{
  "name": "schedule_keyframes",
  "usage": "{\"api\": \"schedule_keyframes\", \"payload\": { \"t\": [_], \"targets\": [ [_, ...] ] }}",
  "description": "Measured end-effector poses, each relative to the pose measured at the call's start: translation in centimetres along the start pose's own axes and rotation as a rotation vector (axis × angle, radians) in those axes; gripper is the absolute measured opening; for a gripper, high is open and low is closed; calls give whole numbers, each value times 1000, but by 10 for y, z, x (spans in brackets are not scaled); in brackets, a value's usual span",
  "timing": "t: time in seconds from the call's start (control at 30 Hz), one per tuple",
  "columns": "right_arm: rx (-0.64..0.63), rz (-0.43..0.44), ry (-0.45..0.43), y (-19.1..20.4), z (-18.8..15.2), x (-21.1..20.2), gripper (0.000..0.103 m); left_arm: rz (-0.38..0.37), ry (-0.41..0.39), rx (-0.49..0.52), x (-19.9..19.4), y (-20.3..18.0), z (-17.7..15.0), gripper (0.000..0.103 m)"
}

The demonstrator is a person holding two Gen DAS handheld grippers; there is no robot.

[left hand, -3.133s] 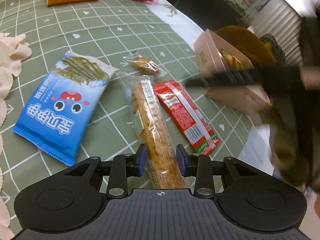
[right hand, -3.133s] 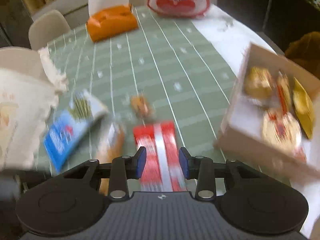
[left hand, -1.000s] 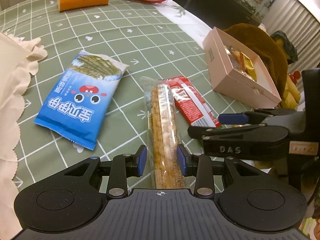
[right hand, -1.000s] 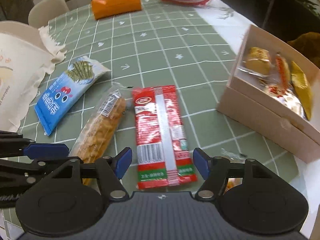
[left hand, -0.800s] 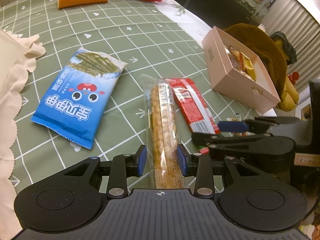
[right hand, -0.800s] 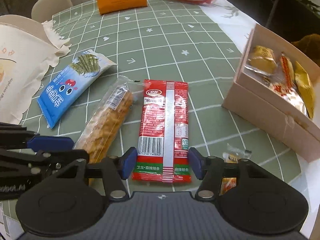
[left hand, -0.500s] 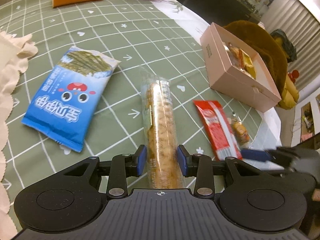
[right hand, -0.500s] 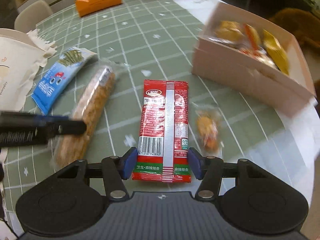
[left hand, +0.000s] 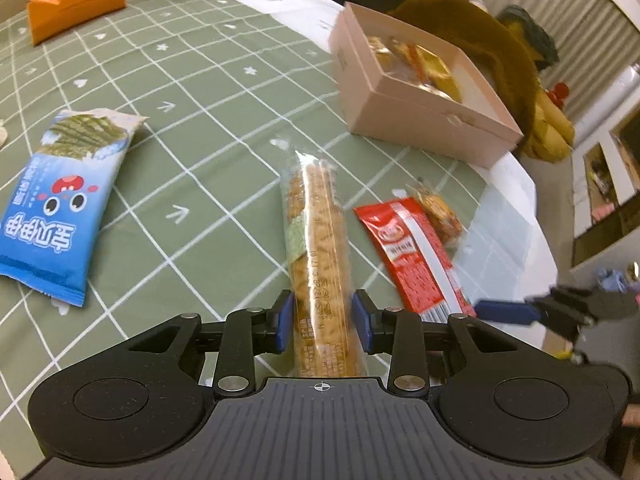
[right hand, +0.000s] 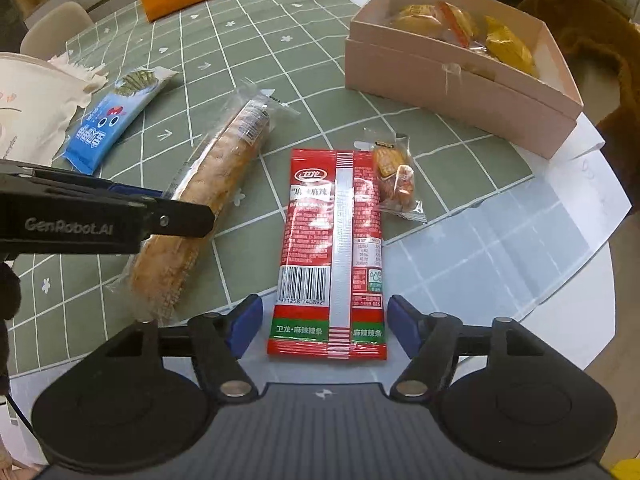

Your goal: Organize snacks

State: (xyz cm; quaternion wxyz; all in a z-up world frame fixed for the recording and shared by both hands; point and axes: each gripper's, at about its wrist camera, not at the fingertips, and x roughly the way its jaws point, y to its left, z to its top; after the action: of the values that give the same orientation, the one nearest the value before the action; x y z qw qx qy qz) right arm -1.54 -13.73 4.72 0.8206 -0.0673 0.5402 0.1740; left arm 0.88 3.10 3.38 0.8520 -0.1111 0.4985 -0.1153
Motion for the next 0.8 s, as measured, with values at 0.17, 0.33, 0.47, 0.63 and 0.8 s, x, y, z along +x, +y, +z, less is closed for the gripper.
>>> {"api": "schedule_keyframes", "payload": {
  "t": [0.17,0.33,0.47,0.63,0.8],
  "targets": [
    [-20,-5,-12,6,-3,3,84,47,-26,-5,10,3,10,41],
    [-45,-25,-14,11,-5,6,91,48,-31,18,9,5,11,39],
    [-15,-42,-3,7,-5,12,103,34,-37,-8,3,16,5,38],
    [-10,-45,-5,7,-5,12,103,1,-48,-39,2,24,3,37],
    [3,-50,-15,7,-7,12,103,-5,-61,-34,3,21,3,38]
  ]
}}
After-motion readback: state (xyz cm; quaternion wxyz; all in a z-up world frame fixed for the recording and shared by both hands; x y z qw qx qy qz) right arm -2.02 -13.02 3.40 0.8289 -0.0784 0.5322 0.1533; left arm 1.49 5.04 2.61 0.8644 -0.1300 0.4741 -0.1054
